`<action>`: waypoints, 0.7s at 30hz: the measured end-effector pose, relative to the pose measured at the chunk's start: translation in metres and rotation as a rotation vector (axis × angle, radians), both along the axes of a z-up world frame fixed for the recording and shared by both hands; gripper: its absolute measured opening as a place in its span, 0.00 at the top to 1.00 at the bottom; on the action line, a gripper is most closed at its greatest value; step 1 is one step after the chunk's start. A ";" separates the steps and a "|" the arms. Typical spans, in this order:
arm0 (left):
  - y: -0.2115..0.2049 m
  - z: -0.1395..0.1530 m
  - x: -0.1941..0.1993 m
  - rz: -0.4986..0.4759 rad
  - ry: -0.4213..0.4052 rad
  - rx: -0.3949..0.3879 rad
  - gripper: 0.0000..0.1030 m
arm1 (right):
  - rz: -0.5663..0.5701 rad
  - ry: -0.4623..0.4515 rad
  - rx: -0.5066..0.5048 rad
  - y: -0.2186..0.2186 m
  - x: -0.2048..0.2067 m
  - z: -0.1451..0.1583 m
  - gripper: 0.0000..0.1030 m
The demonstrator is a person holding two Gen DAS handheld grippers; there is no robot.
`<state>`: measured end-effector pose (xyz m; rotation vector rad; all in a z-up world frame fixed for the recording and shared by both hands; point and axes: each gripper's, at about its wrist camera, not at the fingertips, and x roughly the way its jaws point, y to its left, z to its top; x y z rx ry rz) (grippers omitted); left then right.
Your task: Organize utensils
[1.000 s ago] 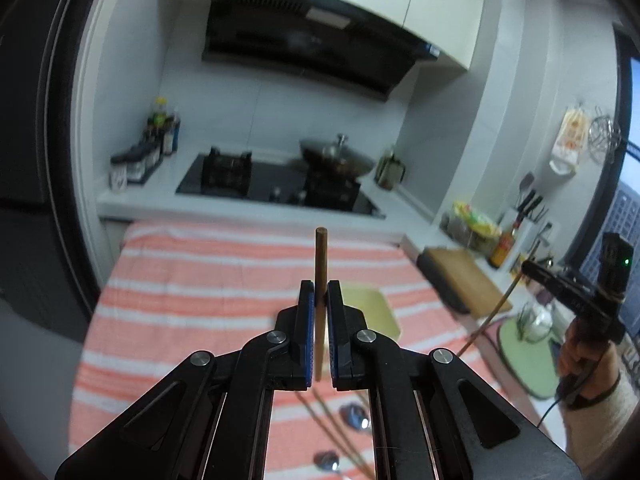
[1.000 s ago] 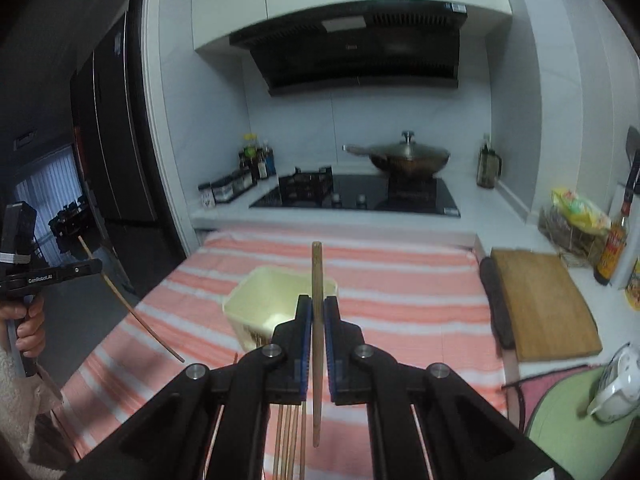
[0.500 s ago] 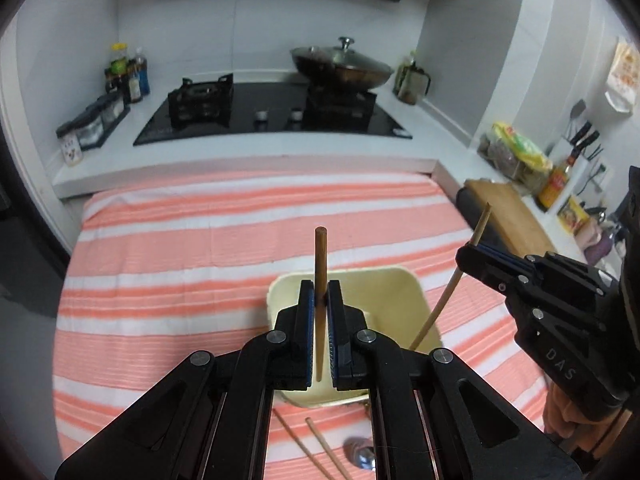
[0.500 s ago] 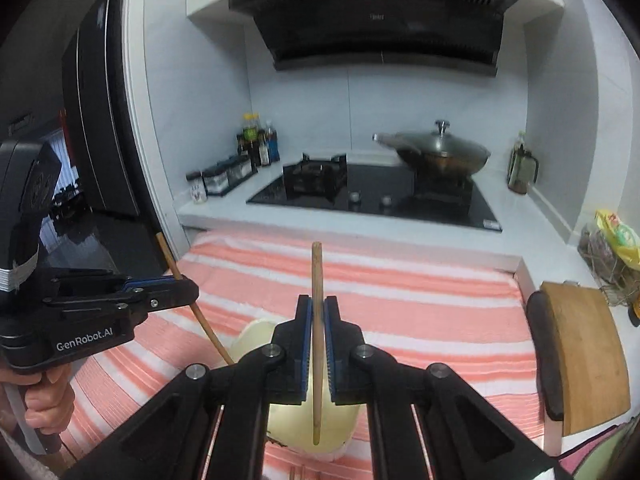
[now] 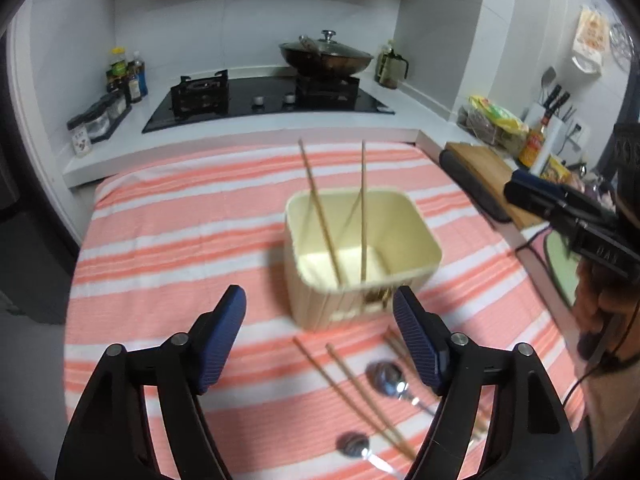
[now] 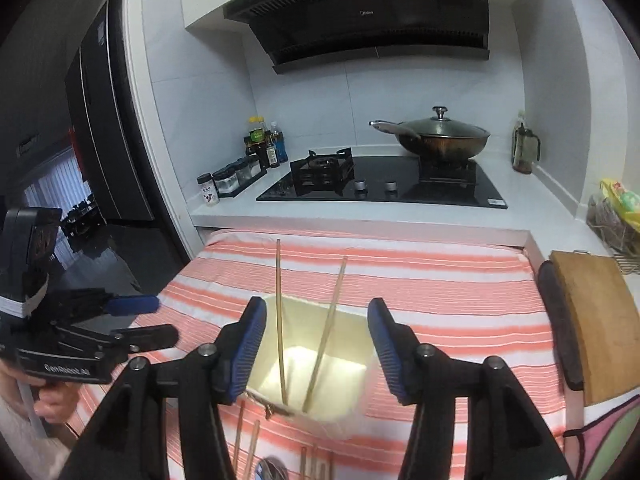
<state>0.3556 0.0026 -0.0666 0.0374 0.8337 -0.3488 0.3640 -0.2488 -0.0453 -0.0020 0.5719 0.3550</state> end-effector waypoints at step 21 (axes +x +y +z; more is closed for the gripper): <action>0.052 -0.180 -0.098 0.324 0.074 0.125 0.15 | -0.247 0.307 -0.175 -0.078 -0.075 -0.207 0.37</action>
